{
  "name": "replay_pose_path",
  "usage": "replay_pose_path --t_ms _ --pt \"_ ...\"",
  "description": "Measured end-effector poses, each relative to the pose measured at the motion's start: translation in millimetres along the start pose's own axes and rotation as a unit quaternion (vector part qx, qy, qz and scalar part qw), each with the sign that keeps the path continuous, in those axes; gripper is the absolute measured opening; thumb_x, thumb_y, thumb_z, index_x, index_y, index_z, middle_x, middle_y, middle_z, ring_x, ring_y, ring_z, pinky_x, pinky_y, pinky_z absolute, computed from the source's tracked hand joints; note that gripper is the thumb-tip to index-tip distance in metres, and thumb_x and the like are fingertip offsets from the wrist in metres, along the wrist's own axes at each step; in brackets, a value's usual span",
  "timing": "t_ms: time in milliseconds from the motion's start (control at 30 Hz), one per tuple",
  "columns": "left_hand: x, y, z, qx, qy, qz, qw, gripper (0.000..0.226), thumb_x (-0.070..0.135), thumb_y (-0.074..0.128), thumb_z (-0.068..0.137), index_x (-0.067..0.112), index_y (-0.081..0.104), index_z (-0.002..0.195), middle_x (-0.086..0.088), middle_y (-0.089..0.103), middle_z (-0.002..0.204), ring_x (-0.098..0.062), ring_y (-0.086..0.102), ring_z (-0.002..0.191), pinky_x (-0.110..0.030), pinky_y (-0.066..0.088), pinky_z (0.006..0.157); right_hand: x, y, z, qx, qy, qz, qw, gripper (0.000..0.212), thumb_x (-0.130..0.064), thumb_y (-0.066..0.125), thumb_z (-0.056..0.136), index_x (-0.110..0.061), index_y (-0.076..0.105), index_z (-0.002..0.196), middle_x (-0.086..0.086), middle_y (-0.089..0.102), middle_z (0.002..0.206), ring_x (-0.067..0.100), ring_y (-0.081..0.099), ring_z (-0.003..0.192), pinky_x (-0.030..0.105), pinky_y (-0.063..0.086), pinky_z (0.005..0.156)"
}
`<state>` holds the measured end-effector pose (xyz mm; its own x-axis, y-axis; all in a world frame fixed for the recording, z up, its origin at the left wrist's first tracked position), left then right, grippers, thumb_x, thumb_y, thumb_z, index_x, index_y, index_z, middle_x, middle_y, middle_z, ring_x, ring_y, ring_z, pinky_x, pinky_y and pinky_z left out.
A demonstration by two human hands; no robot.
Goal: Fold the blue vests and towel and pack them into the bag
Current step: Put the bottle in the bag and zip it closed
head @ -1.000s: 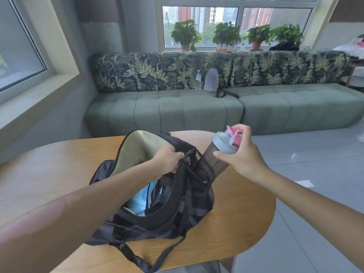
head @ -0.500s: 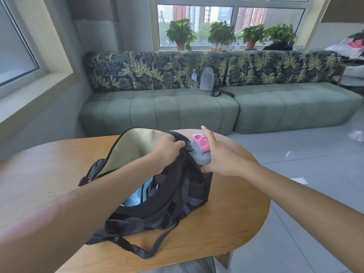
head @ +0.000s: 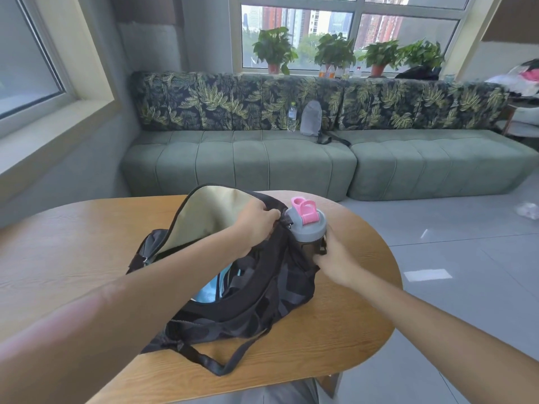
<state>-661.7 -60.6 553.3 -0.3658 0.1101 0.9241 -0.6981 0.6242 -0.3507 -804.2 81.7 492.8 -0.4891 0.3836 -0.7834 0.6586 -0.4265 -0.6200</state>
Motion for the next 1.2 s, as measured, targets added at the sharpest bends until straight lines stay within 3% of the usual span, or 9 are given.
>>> replay_pose_path --t_ms 100,267,400,500,567,733,900,1033,1200 --pt "-7 -5 0 0.012 -0.009 0.001 1.000 0.015 0.007 0.052 0.092 0.007 0.049 0.077 -0.011 0.049 0.065 -0.025 0.045 0.059 -0.037 0.038 0.064 -12 -11 -1 0.010 -0.047 -0.141 0.989 0.050 -0.002 0.045 0.090 -0.026 0.051 0.132 0.003 0.067 0.096 0.027 0.065 0.090 0.047 0.057 0.081" --pt "-17 -15 -8 -0.013 -0.031 -0.011 0.999 0.011 0.003 0.051 0.095 -0.001 0.061 0.098 -0.015 0.060 0.075 -0.025 0.058 0.059 -0.027 0.051 0.052 -24 -18 -8 -0.074 -0.054 -0.305 0.948 0.062 0.002 0.036 0.090 -0.035 0.048 0.139 -0.007 0.050 0.077 0.022 0.053 0.071 0.034 0.045 0.057" --pt "-10 -21 -29 -0.085 -0.038 -0.025 0.995 0.013 0.012 0.054 0.102 0.002 0.062 0.100 -0.013 0.061 0.084 -0.022 0.060 0.065 -0.024 0.057 0.057 -46 -34 -1 -0.046 -0.049 -0.389 0.919 0.026 -0.010 0.042 0.093 -0.027 0.059 0.104 0.003 0.067 0.098 0.033 0.060 0.086 0.039 0.052 0.069" --pt "-4 -37 -44 -0.099 -0.010 0.023 0.995 0.019 0.017 0.052 0.104 0.004 0.062 0.095 -0.014 0.070 0.090 -0.026 0.067 0.071 -0.030 0.060 0.070 -91 -58 -3 0.074 -0.070 -0.358 0.928 0.037 -0.016 0.041 0.097 -0.023 0.059 0.129 0.010 0.067 0.120 0.039 0.060 0.105 0.044 0.053 0.082" --pt "-3 -58 -54 -0.065 0.027 0.047 0.996 0.020 0.017 0.054 0.101 0.003 0.067 0.097 -0.013 0.075 0.094 -0.027 0.071 0.073 -0.039 0.061 0.079 -127 -59 -10 0.110 -0.120 -0.297 0.941 0.037 -0.014 0.041 0.098 -0.020 0.060 0.130 0.007 0.071 0.117 0.031 0.062 0.109 0.043 0.052 0.089" --pt "-13 -138 -88 0.071 0.133 0.109 0.983 0.019 0.020 0.058 0.098 0.008 0.068 0.086 0.002 0.076 0.075 -0.018 0.070 0.062 -0.032 0.058 0.068 -202 11 -32 0.008 -0.195 -0.186 0.963 0.019 -0.017 0.056 0.095 -0.028 0.072 0.100 -0.012 0.071 0.094 0.011 0.065 0.090 0.027 0.048 0.083" --pt "-67 -202 -109 0.183 0.114 0.189 0.958 0.015 0.024 0.060 0.099 0.020 0.066 0.086 0.007 0.069 0.076 -0.012 0.062 0.070 -0.026 0.045 0.063 -232 105 -40 -0.131 -0.192 -0.201 0.952 0.016 -0.026 0.059 0.097 -0.019 0.074 0.099 -0.009 0.070 0.092 0.014 0.065 0.090 0.032 0.052 0.086" --pt "-104 -222 -117 0.180 0.078 0.209 0.958 0.016 0.035 0.062 0.099 0.019 0.065 0.095 0.009 0.065 0.083 -0.011 0.060 0.078 -0.019 0.041 0.061 -233 155 -34 -0.221 -0.123 -0.224 0.941 0.046 -0.038 0.055 0.100 0.006 0.065 0.093 0.023 0.068 0.091 0.042 0.060 0.084 0.039 0.051 0.079" --pt "-120 -215 -120 0.123 0.041 0.198 0.972 0.034 0.054 0.060 0.096 0.021 0.064 0.090 0.008 0.067 0.083 -0.010 0.060 0.079 -0.027 0.042 0.062 -232 184 -30 -0.250 -0.065 -0.200 0.945 0.049 -0.035 0.060 0.098 -0.013 0.040 0.060 0.003 0.033 0.054 0.021 0.035 0.056 0.033 0.029 0.061"
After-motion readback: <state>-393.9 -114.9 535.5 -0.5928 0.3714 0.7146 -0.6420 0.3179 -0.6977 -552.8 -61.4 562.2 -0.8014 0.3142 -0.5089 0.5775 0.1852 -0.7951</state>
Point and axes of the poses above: each hand's wrist, its own z-axis towards the middle knuckle, its own y-axis out of the palm, x = y × z, the point moved 4 cm from there along z, towards the middle knuckle
